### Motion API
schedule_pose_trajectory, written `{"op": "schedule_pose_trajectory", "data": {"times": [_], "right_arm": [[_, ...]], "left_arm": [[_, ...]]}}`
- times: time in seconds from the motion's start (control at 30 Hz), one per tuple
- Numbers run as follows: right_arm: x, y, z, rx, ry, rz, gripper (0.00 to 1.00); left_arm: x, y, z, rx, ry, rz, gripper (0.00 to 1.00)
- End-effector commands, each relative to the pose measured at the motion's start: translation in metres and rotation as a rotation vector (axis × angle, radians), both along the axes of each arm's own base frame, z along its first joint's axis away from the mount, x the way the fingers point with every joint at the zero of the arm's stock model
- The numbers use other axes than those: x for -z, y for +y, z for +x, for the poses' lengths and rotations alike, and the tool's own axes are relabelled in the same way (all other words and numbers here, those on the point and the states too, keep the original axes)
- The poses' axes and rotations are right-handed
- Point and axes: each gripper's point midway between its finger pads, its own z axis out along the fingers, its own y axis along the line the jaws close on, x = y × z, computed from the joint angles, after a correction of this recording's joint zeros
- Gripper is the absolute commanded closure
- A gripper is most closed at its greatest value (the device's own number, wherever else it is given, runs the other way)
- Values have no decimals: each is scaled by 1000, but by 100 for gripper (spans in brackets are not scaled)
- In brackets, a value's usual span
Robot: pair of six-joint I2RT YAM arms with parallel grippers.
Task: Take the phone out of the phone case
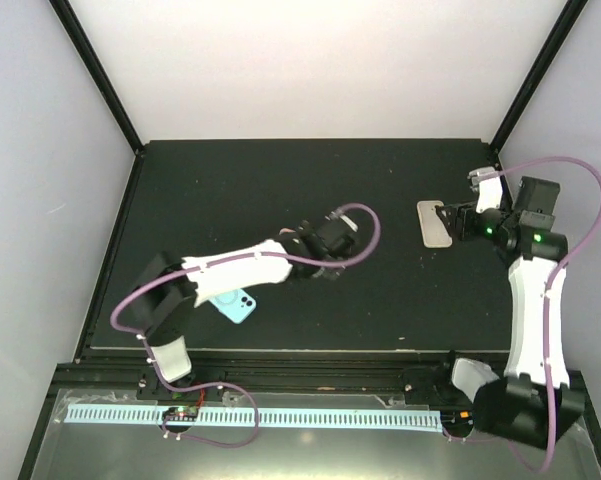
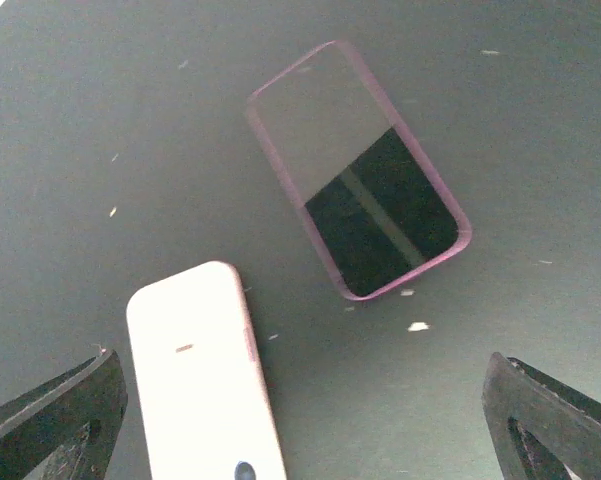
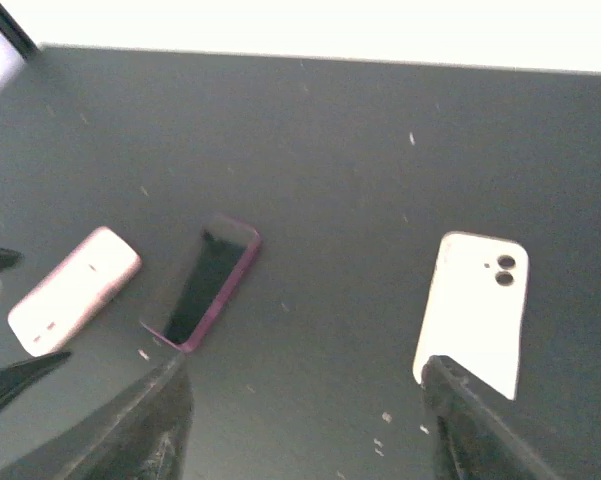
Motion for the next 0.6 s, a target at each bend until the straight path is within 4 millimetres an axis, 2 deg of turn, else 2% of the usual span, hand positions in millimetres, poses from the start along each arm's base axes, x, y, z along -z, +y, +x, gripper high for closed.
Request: {"op": "schedule_pose_trajectory", "data": {"times": [0.0, 0.03, 0.07, 0.13, 0.2, 0.27, 0.43, 0.57], "right_arm": [[-43, 15, -11, -3, -211, -22, 9], [-39, 17, -13, 1, -241, 3, 1], [-35, 17, -12, 29, -264, 30, 0], [-13, 18, -13, 63, -252, 99, 0], [-5, 41, -23, -66, -223, 184, 0], [-6, 51, -31, -146, -201, 198, 0], [7, 20, -18, 28, -203, 58, 0], [12, 26, -22, -11, -179, 82, 0]], "left_arm": [[7, 41, 21, -136, 141, -197, 1], [13, 52, 25, -165, 177, -209, 1], [19, 62, 29, -197, 205, -220, 1], [30, 77, 35, -235, 255, -245, 1], [39, 84, 38, -242, 301, -261, 1], [47, 87, 40, -225, 332, -252, 1], [62, 94, 56, -226, 359, -164, 1], [71, 101, 63, -256, 395, -139, 1]]}}
